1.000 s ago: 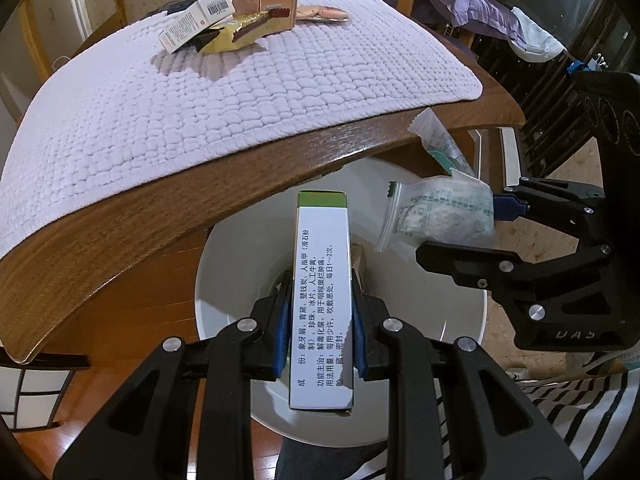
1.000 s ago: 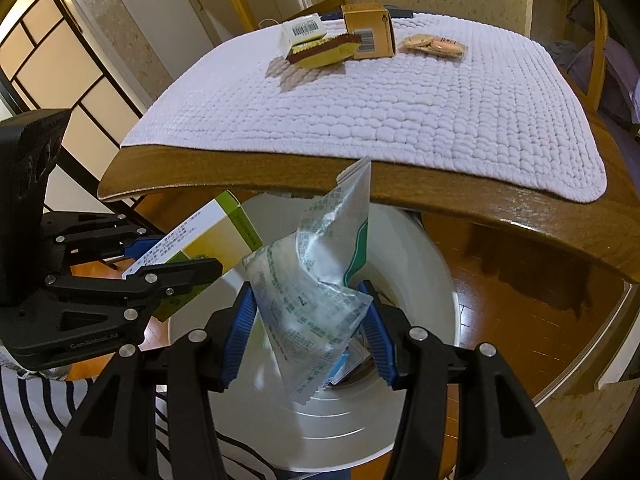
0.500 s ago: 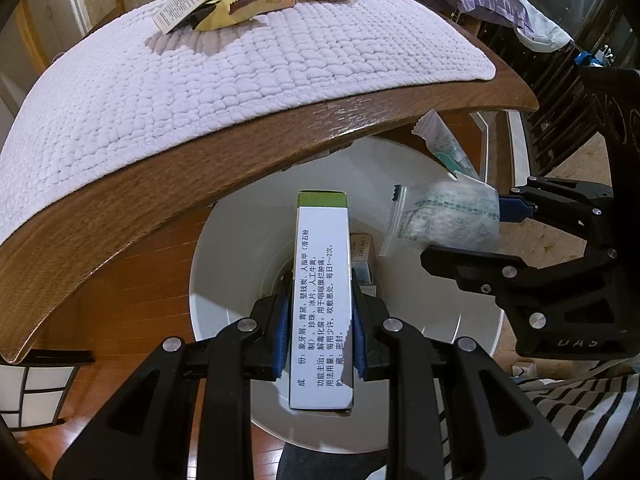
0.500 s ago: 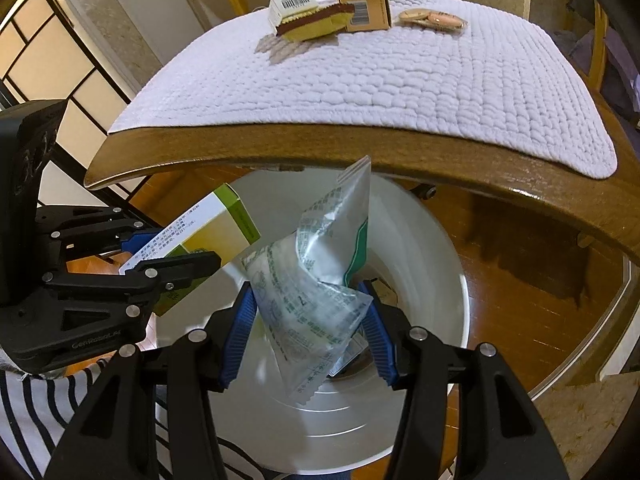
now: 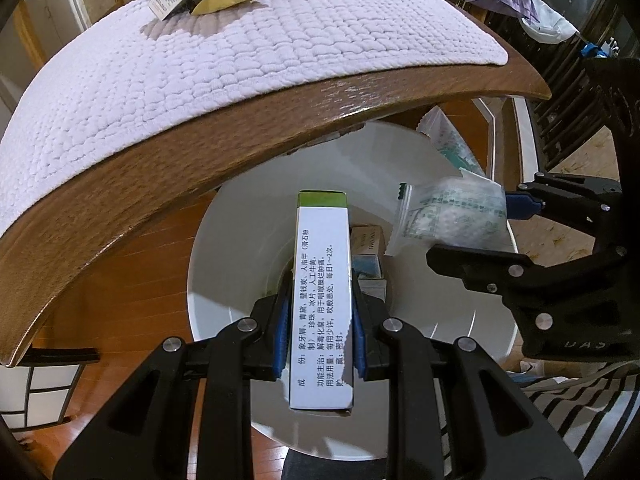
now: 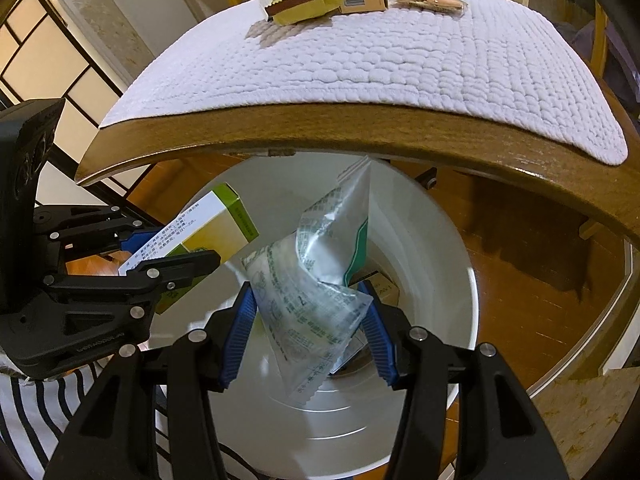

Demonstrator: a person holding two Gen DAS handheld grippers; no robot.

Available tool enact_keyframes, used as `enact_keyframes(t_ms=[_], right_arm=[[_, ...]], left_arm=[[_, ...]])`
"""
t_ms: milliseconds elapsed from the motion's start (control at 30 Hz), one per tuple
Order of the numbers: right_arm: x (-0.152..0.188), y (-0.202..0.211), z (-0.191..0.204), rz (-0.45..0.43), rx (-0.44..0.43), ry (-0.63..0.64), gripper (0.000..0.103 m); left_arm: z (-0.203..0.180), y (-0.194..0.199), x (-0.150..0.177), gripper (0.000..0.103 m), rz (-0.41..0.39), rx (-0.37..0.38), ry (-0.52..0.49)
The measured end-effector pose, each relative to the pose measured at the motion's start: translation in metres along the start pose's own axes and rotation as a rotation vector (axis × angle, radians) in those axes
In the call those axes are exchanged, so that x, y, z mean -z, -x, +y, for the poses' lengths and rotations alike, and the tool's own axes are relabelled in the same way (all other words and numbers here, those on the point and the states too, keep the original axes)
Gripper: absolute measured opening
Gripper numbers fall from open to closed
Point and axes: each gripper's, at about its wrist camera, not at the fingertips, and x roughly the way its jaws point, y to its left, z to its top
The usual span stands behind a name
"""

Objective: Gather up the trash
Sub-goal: 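Carry the white box with the left gripper while the right gripper carries the plastic bag over the bin, then open both grippers to drop the white box and plastic bag into the bin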

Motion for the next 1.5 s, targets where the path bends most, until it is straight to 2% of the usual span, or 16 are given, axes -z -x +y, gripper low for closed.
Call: enact_keyframes(t_ms=[967, 1067, 1133, 1167, 1200, 1500], right_arm=[[0.006, -0.021, 0.002, 0.045, 0.021, -0.016, 0.052], [0.005, -0.021, 0.003, 0.044, 0.031, -0.022, 0.054], [0.004, -0.021, 0.003, 0.04, 0.042, -0.034, 0.062], [0.003, -0.02, 0.003, 0.038, 0.043, -0.037, 0.063], [0.003, -0.02, 0.004, 0.037, 0.043, -0.038, 0.063], [0.002, -0.019, 0.005, 0.033, 0.046, -0.038, 0.063]], left_arm=[[-0.025, -0.05, -0.001, 0.027, 0.044, -0.038, -0.017], [-0.029, -0.053, -0.003, 0.028, 0.048, -0.042, -0.023], [-0.03, -0.054, -0.005, 0.037, 0.047, -0.051, -0.025], [-0.028, -0.052, -0.004, 0.049, 0.04, -0.052, -0.024], [-0.028, -0.052, -0.005, 0.054, 0.034, -0.052, -0.024], [-0.023, -0.055, -0.007, 0.056, 0.028, -0.056, -0.015]])
